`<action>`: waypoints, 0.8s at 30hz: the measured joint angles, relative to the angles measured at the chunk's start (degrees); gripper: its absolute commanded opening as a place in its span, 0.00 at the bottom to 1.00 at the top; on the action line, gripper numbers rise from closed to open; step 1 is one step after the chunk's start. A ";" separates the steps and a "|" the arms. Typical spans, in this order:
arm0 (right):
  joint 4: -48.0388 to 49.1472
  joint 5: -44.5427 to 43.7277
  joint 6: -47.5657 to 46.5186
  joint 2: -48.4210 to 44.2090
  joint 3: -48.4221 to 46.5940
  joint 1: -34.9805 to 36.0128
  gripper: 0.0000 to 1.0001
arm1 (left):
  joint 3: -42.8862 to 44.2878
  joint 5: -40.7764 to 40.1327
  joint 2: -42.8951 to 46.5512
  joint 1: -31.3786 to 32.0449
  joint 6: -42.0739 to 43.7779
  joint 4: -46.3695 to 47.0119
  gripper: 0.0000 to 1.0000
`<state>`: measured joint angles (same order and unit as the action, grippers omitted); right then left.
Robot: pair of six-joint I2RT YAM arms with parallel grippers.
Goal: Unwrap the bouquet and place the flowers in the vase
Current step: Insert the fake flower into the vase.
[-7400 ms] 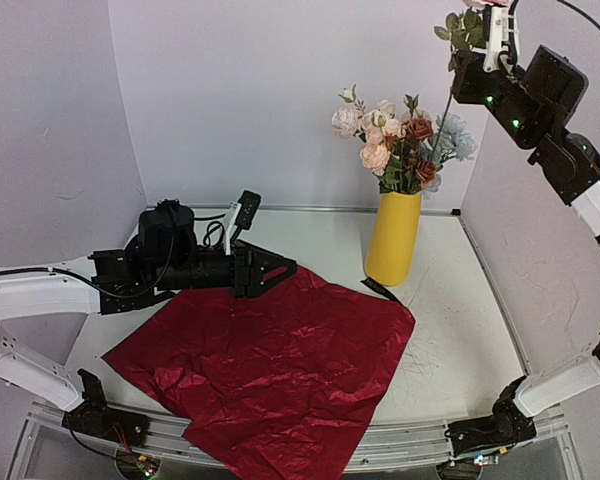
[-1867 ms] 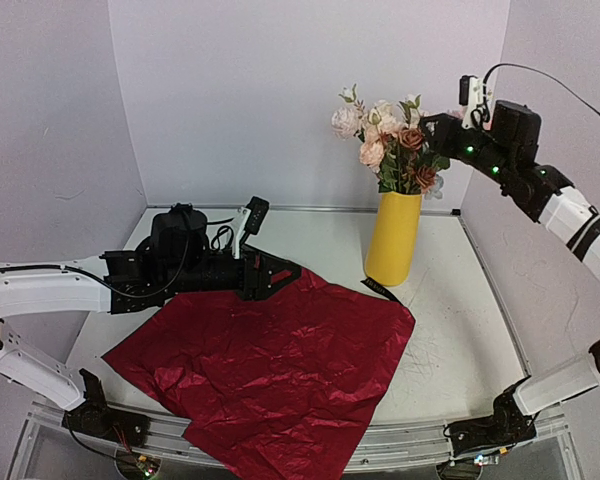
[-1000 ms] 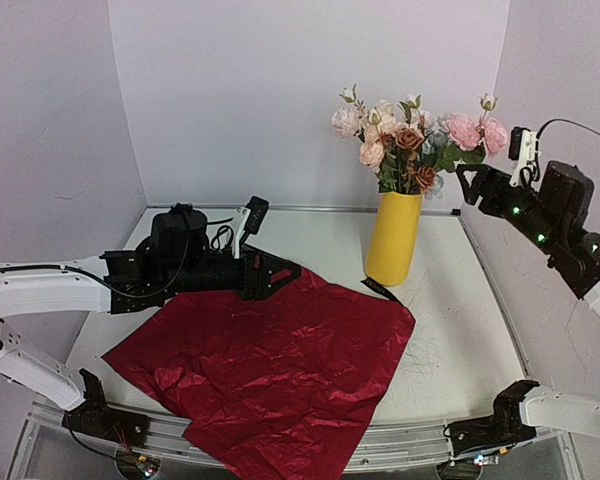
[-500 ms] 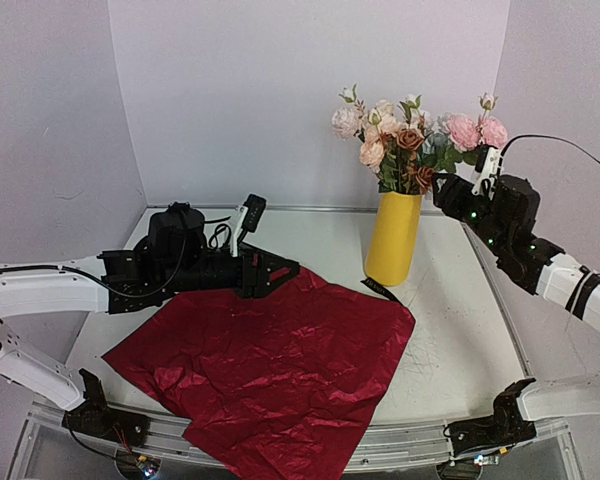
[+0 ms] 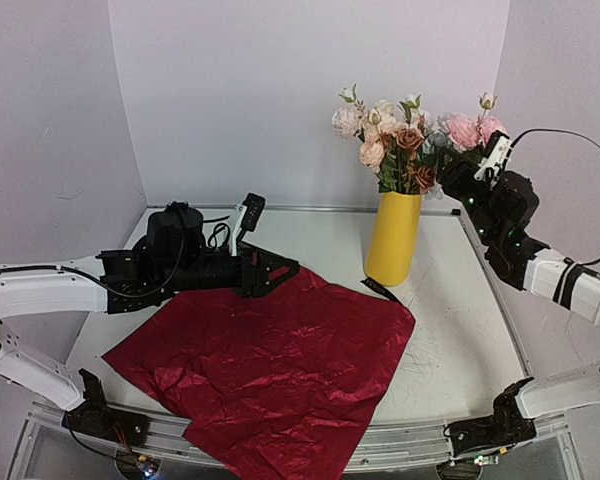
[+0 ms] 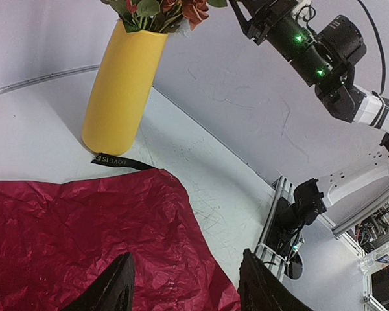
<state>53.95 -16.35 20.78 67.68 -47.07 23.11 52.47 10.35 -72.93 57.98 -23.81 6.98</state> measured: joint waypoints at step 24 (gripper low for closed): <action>3.42 3.68 -5.63 8.64 -6.34 -0.33 0.00 | 0.00 -0.02 -0.71 0.00 0.05 0.00 0.56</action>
<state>57.38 -12.66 15.14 76.31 -53.41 22.79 52.47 10.33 -73.64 57.98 -23.76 6.98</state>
